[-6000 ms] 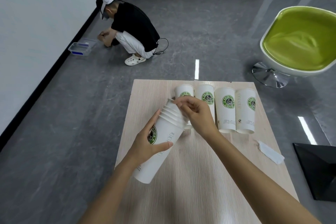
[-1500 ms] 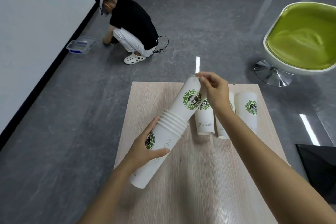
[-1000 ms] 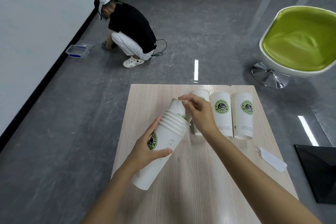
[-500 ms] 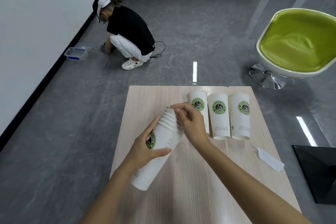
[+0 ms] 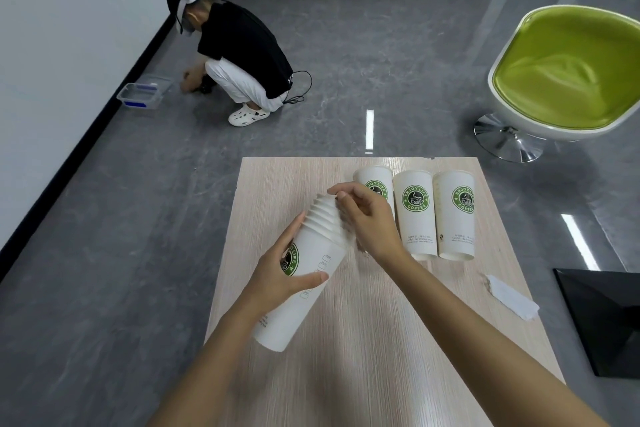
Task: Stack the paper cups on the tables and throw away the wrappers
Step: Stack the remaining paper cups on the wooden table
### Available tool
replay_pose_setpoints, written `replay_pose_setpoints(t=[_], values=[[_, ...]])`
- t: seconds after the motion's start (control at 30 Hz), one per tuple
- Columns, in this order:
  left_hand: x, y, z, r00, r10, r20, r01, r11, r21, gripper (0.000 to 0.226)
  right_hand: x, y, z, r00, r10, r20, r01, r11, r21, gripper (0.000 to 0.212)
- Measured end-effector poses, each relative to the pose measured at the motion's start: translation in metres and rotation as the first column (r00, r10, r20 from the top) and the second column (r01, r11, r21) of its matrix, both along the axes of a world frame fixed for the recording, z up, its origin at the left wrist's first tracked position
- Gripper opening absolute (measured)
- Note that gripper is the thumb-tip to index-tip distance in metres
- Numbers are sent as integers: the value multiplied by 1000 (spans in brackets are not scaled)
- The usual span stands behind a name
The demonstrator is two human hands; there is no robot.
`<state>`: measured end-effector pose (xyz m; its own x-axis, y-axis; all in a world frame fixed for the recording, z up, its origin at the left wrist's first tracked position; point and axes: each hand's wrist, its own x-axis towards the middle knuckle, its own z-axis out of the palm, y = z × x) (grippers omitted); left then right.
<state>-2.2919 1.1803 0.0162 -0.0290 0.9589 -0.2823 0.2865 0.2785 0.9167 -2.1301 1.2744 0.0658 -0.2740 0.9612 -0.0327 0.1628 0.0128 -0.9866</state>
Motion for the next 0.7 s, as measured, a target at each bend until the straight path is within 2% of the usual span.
replay_pose_setpoints(t=[0.7], values=[[-4,25,-7,999,38,13,-38,999,-30,103,38,74,-27,978,-109,180,99,993,61,21]])
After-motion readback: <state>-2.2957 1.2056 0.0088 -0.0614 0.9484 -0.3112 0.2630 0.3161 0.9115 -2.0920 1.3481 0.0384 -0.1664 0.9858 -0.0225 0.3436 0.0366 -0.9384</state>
